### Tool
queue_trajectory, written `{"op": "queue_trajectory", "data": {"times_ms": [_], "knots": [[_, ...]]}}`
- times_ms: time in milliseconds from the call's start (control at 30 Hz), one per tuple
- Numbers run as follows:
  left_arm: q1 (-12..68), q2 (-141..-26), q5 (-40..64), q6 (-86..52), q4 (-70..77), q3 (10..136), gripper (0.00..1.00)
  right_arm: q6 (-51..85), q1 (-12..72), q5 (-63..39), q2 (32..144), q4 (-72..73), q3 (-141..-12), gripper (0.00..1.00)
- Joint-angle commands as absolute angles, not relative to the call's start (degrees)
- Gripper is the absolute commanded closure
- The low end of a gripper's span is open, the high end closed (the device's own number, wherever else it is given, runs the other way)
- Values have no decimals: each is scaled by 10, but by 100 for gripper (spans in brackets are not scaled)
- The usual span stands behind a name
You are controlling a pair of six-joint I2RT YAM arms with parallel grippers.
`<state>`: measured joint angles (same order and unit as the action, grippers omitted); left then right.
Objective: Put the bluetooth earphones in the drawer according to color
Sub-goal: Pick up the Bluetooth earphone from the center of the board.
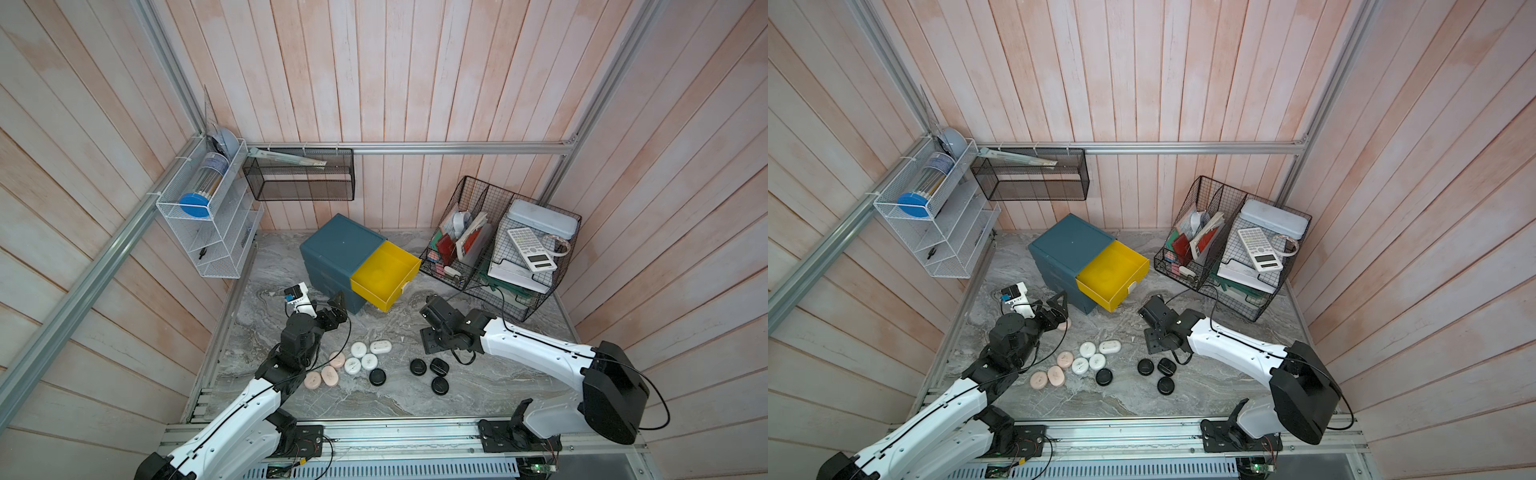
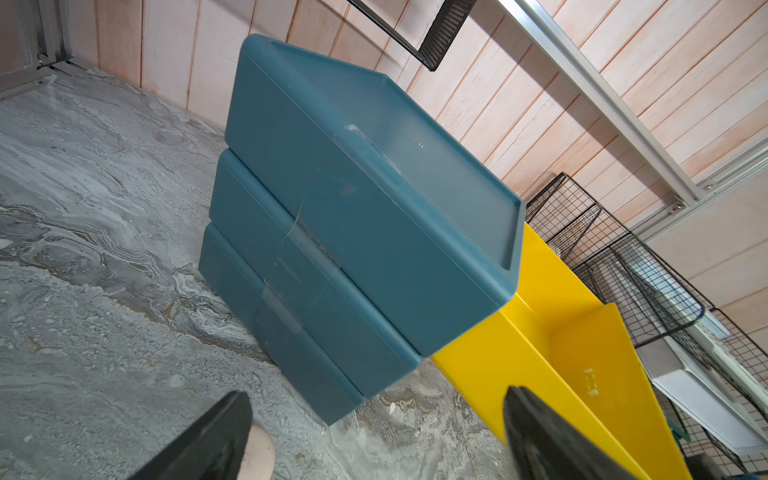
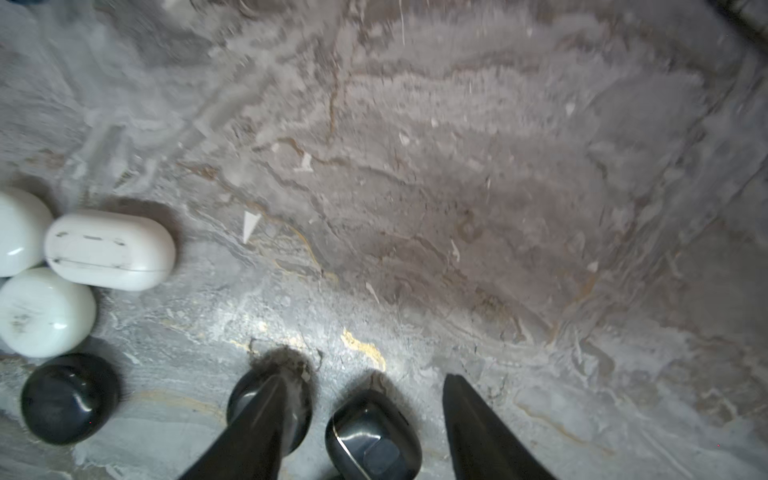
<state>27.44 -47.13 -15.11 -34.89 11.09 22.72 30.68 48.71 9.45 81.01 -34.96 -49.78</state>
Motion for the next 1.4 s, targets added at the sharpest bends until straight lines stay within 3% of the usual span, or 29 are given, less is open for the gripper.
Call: {"op": "queue_trajectory", "data": {"times_ms": [0,433,833,933,1100,1367], "knots": [[277,-474,-154,-339,108,239,0,300,486,63,824,-342,-471,26],[277,-475,-153,-339,107,239,0,290,488,-6,874,-332,-441,22],[276,-474,-151,-339,106,239,0,309,503,0,876,-366,-442,39],[278,-473,-151,-340,107,239,0,314,510,5,884,-375,-448,39],[276,-474,-151,-340,107,239,0,315,512,19,899,-381,-456,30],[276,-472,-153,-339,106,239,0,328,512,39,915,-402,-465,34]]}}
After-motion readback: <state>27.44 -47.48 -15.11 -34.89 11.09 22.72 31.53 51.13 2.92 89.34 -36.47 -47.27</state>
